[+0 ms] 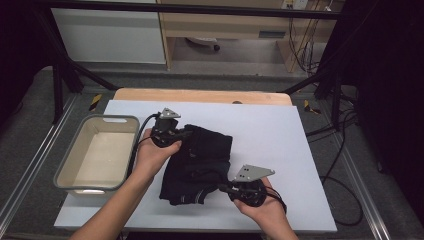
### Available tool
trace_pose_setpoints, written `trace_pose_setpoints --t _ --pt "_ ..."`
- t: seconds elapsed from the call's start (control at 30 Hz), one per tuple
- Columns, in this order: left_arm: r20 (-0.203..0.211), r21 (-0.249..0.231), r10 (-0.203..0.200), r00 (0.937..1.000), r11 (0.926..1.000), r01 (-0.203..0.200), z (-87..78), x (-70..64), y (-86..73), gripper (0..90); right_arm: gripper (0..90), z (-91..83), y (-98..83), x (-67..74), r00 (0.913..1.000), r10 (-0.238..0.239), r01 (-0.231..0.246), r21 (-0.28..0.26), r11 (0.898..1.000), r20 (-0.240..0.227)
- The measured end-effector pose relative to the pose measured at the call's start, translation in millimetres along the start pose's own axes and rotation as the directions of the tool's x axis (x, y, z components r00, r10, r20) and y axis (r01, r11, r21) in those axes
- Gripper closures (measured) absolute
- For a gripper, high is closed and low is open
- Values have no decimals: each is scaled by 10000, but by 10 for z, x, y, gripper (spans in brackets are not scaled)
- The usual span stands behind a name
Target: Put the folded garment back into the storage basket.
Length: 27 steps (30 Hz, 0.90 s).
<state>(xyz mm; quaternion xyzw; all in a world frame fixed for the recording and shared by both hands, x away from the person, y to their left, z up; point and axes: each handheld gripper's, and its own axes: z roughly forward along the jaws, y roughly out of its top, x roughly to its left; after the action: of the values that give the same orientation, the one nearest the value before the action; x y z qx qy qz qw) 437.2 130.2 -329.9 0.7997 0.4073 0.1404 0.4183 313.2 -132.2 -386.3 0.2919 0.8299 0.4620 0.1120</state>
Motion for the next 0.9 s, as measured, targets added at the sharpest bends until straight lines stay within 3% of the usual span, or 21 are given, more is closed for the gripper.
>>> trace_pose_setpoints --t 0.53,0.9 --pt "-55 -119 188 9998 9998 -189 -126 -18 127 799 825 -26 111 -6 9999 59 -61 -183 9998 -113" --pt "-220 -208 145 9997 9997 -149 -251 56 147 799 825 23 235 -8 9996 -29 24 -190 9998 -268"
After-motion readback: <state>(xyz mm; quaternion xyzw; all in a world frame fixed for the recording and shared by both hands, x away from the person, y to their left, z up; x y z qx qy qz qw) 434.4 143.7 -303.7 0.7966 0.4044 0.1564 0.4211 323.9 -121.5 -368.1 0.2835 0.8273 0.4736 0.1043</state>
